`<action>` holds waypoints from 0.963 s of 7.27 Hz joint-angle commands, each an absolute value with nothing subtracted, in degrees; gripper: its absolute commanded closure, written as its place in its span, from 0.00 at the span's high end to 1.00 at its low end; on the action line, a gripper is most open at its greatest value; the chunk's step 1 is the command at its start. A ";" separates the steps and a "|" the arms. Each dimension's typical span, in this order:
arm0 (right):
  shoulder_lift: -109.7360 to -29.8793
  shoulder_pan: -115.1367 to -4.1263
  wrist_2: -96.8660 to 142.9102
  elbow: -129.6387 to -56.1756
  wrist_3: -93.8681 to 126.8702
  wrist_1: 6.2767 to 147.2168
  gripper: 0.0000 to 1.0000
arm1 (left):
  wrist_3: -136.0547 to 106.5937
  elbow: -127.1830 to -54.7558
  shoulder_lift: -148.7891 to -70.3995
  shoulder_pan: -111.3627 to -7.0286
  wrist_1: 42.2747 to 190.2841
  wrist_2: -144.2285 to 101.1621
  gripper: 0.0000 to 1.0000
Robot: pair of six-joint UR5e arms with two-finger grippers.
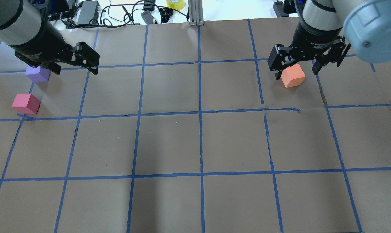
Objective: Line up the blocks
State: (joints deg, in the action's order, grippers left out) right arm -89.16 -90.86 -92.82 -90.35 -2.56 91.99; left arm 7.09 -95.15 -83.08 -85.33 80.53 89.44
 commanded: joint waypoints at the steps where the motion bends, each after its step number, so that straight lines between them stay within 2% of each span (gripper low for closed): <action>1: -88.68 -90.88 -93.33 -90.35 -2.90 97.53 1.00 | 7.12 -95.19 -83.06 -85.25 80.51 89.47 1.00; 3: -84.23 -90.44 -93.60 -90.35 -2.81 100.00 1.00 | 7.12 -95.19 -83.06 -85.34 80.60 89.56 1.00; 7: -75.17 -79.82 -92.73 -90.35 -11.93 107.38 1.00 | 7.12 -95.27 -83.06 -85.17 80.60 89.47 1.00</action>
State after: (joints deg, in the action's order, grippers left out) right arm -78.20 -82.60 -93.00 -90.35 -9.33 104.68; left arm 7.12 -95.21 -83.06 -85.20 80.60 89.54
